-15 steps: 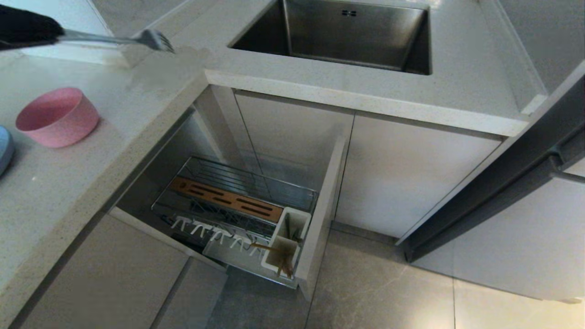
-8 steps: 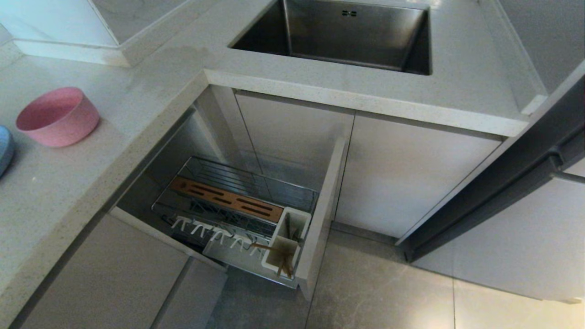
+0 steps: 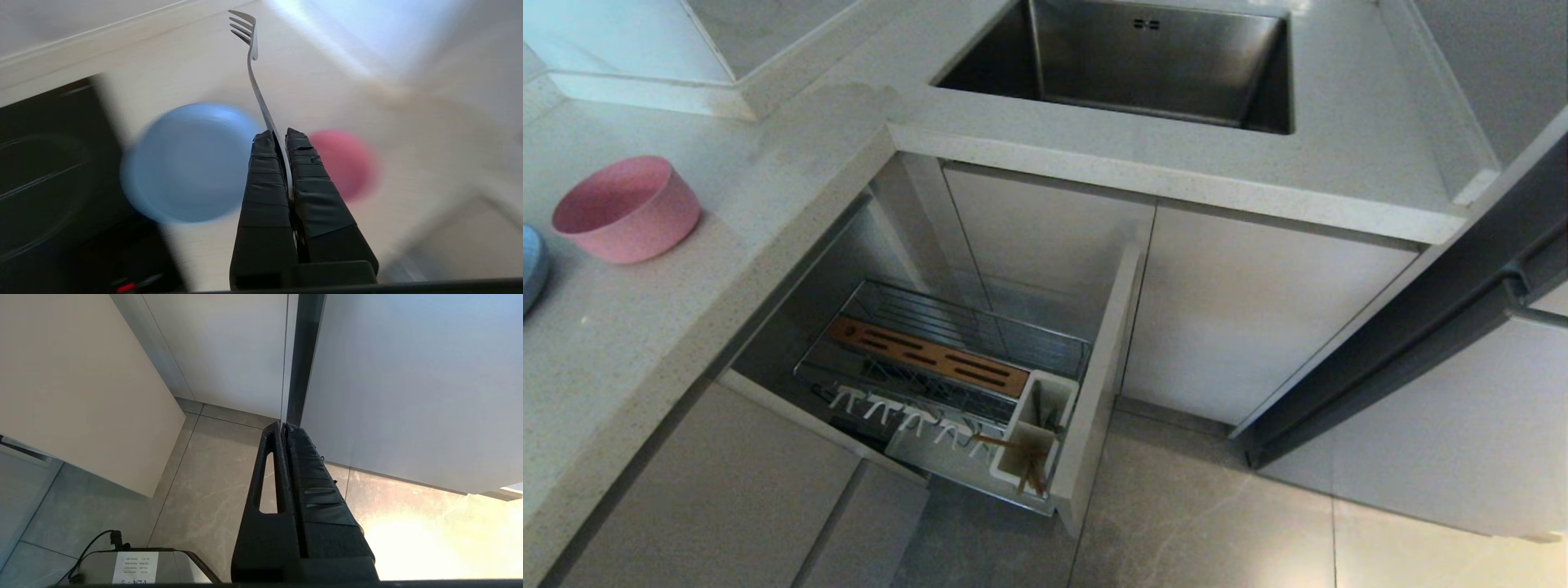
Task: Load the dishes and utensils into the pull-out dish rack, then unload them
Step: Take the fork out of the cupboard
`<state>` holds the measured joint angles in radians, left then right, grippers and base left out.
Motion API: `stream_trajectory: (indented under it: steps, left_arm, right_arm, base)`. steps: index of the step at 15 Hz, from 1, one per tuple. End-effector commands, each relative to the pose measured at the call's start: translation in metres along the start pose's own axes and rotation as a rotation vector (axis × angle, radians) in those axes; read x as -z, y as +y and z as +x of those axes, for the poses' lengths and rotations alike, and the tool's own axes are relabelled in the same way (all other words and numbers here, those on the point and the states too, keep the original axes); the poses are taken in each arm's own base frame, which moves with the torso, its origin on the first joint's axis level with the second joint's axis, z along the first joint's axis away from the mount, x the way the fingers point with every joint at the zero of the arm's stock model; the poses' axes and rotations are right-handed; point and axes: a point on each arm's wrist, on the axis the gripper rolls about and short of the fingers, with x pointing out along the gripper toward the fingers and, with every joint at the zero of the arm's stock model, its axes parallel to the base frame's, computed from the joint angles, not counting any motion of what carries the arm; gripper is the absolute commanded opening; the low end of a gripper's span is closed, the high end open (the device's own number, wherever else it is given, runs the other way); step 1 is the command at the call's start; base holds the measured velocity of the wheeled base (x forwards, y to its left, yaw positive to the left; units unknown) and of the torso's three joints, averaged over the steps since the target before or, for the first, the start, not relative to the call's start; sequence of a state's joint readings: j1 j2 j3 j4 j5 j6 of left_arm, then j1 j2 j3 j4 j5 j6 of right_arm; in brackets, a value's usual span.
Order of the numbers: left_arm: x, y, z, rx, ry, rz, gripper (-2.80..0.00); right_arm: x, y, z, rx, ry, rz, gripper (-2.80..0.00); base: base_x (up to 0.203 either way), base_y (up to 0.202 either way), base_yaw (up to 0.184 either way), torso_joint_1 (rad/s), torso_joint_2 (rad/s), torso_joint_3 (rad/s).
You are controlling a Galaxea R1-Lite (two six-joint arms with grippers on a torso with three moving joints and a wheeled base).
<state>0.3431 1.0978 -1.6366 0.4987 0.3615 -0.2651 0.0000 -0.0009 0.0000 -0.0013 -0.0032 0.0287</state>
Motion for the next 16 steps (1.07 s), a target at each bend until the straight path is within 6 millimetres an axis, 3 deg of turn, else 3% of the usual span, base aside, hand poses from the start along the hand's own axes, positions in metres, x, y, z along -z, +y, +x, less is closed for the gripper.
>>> stream_trajectory:
  steps: [1, 5, 9, 16]
  left_arm:
    - [0.013, 0.003, 0.041, -0.145, 0.077, 0.035, -2.80]
    - [0.038, 0.006, 0.088, -0.219, 0.209, -0.023, -2.80]
    - [0.059, 0.002, 0.122, -0.189, 0.310, -0.130, -2.80]
    - [0.060, -0.005, 0.158, -0.145, 0.204, -0.238, -2.80]
  right_arm:
    - [0.000, 0.000, 0.000, 0.000, -0.001, 0.000, -2.80]
    - [0.000, 0.000, 0.000, 0.000, -0.001, 0.000, -2.80]
    - [0.000, 0.000, 0.000, 0.000, -0.001, 0.000, -2.80]
    - [0.000, 0.000, 0.000, 0.000, -0.001, 0.000, -2.80]
  base:
    - [0.000, 0.000, 0.000, 0.000, 0.00, 0.000]
    - [0.000, 0.000, 0.000, 0.000, 0.00, 0.000]
    - [0.000, 0.000, 0.000, 0.000, 0.00, 0.000]
    - [0.000, 0.000, 0.000, 0.000, 0.00, 0.000]
